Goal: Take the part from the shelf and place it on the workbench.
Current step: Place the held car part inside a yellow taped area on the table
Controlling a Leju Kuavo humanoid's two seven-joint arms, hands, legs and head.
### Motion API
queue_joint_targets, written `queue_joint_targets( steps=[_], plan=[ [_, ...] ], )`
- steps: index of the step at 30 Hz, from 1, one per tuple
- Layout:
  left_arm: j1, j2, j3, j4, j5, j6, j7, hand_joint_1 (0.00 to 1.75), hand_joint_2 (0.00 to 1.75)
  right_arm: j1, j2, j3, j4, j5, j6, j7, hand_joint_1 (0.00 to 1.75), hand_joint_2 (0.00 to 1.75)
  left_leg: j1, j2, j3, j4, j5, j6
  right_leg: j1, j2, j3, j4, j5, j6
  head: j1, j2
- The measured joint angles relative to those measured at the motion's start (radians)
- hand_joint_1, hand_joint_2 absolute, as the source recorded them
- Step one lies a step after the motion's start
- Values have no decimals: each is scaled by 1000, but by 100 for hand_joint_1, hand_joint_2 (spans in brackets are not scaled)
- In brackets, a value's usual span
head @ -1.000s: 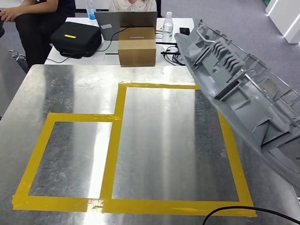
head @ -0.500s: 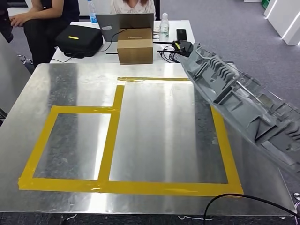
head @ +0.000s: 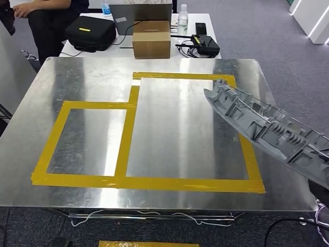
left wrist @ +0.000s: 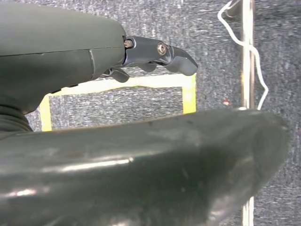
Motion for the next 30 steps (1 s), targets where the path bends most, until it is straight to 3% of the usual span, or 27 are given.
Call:
queue_joint_targets(
  steps=[1, 4, 5, 6, 7, 9, 11, 15, 17, 19, 20, 21, 22, 25, 27, 30],
  plan=[
    [1, 1, -1, 0, 0, -2, 1, 0, 0, 0, -6, -1, 28, 36, 2, 16, 175, 175, 2, 2, -2, -2, 6, 6, -1, 0, -13, 32, -23, 6, 2, 0],
    [2, 3, -5, 0, -6, -11, 1, 0, 0, -14, -32, 11, 141, 152, 1, 71, 175, 175, 3, 5, -16, -1, 20, 12, -6, 0, -82, 213, -122, 22, 6, 0],
    [2, 3, -7, 0, -8, -14, 1, 0, 0, -24, -43, 20, 184, 186, -2, 90, 175, 175, 3, 5, -22, 0, 24, 11, -8, 0, -91, 249, -134, 25, 6, 0],
    [2, 4, -10, 0, -11, -17, 1, 0, 0, -38, -55, 32, 227, 215, -9, 111, 175, 175, 3, 6, -26, 0, 28, 10, -9, -1, -81, 246, -128, 27, 7, 0],
    [1, 4, -12, 0, -14, -20, 1, 0, 0, -56, -69, 45, 271, 244, -20, 129, 175, 175, 3, 6, -28, 1, 31, 8, -11, -1, -50, 203, -104, 28, 7, 0],
    [-1, 6, -20, 0, -19, -25, 1, 0, 0, -104, -98, 74, 360, 297, -46, 173, 175, 175, 1, 6, -31, 2, 34, 2, -15, 0, 38, 62, -56, 28, 7, 0],
    [-6, 11, -25, 0, -24, -30, 2, 0, 0, -158, -125, 109, 454, 347, -65, 221, 175, 175, -2, 6, -39, 5, 39, -8, -14, 2, 83, -22, -40, 19, 6, 0],
    [-12, 15, -34, 0, -32, -43, 13, 0, 0, -270, -177, 202, 643, 439, -70, 300, 175, 175, -2, 6, -58, 18, 35, -28, -12, 3, 71, -30, -34, -9, 4, 0],
    [-16, 16, -39, 0, -36, -47, 17, 0, 0, -330, -197, 255, 733, 481, -76, 316, 175, 175, -2, 6, -98, 97, -14, -36, -14, 2, 68, -33, -28, -21, 1, 0],
    [-18, 15, -46, 0, -39, -50, 19, 0, 0, -380, -205, 310, 817, 517, -88, 323, 175, 175, -2, 6, -167, 231, -71, -38, -13, 1, 63, -33, -26, -26, -1, 0],
    [-18, 15, -48, 0, -41, -51, 21, 0, 0, -401, -207, 338, 859, 533, -95, 322, 175, 175, -2, 6, -192, 277, -81, -37, -12, 1, 61, -33, -25, -27, -2, 0],
    [-18, 15, -51, 0, -43, -51, 22, 0, 0, -420, -207, 365, 898, 549, -103, 315, 175, 175, -2, 6, -203, 292, -72, -36, -11, 1, 60, -33, -25, -28, -2, 0],
    [-19, 14, -53, 0, -44, -52, 24, 0, 0, -438, -207, 393, 936, 565, -114, 302, 175, 175, -3, 6, -195, 268, -43, -33, -10, 1, 60, -33, -25, -28, -2, 0],
    [-23, 15, -57, 0, -52, -52, 30, 0, 0, -497, -205, 478, 1020, 623, -167, 230, 175, 175, -3, 6, -121, 90, 63, -22, -7, 3, 57, -29, -25, -24, -2, 0],
    [-29, 16, -61, 0, -59, -52, 36, 0, 0, -543, -199, 546, 1054, 669, -207, 187, 175, 175, -3, 5, -101, 30, 73, -17, -4, 6, 46, -26, -22, -16, -2, 0],
    [-40, 16, -71, -1, -65, -53, 42, 0, 0, -607, -182, 659, 1078, 718, -235, 160, 175, 175, 1, 6, -102, 15, 72, -5, -4, 7, 31, -23, -23, 0, -1, 0]
  ],
)
